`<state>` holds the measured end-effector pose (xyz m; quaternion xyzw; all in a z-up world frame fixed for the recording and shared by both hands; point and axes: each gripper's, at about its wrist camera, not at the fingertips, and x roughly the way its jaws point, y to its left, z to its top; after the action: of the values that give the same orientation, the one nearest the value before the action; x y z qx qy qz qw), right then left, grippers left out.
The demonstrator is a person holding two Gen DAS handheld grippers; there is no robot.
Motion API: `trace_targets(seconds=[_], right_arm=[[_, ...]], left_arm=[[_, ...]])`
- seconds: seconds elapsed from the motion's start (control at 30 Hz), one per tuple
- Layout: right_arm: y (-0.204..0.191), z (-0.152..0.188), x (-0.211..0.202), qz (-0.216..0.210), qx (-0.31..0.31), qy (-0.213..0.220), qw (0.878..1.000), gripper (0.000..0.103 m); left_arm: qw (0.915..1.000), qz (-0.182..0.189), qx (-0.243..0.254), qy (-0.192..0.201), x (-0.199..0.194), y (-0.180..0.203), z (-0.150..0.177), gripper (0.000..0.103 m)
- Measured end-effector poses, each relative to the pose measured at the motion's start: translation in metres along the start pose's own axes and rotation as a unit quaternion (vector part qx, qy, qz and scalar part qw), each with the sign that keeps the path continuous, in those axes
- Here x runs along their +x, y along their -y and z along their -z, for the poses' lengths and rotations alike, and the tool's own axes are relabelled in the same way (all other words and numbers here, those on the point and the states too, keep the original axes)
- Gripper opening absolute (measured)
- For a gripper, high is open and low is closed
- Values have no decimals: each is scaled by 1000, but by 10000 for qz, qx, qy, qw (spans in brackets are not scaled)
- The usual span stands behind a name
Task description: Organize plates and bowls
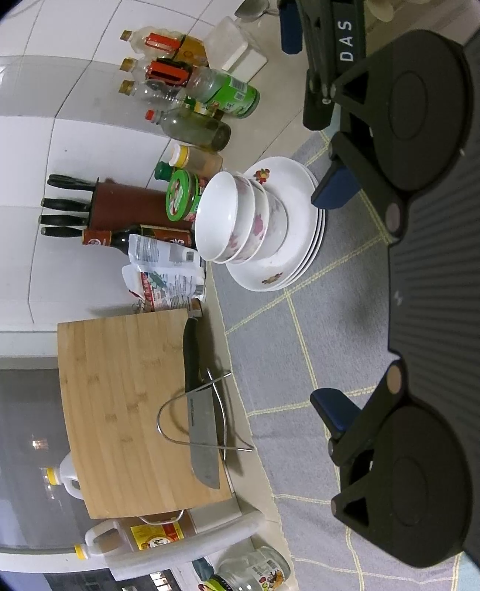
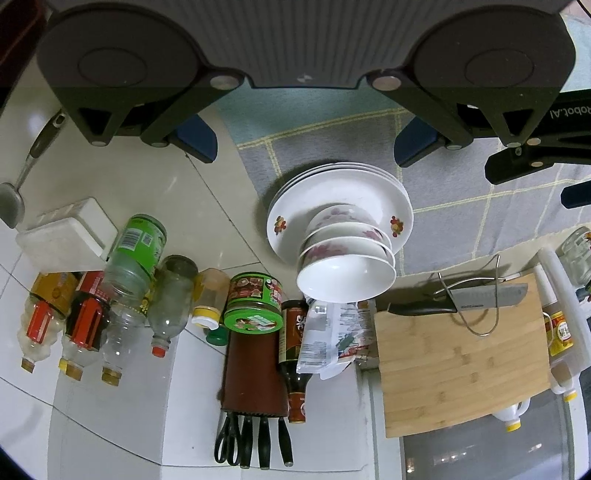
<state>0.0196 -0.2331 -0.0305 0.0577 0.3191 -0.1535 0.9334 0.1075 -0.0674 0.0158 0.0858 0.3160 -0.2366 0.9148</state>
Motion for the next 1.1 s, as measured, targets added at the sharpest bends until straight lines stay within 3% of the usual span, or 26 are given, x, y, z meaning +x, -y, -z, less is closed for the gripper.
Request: trace_targets(seconds=[1.1], right_arm=[[1, -7, 2, 143, -41, 2, 9999, 103]], left_arm=[[10000, -7, 52, -49, 4, 1, -6, 102]])
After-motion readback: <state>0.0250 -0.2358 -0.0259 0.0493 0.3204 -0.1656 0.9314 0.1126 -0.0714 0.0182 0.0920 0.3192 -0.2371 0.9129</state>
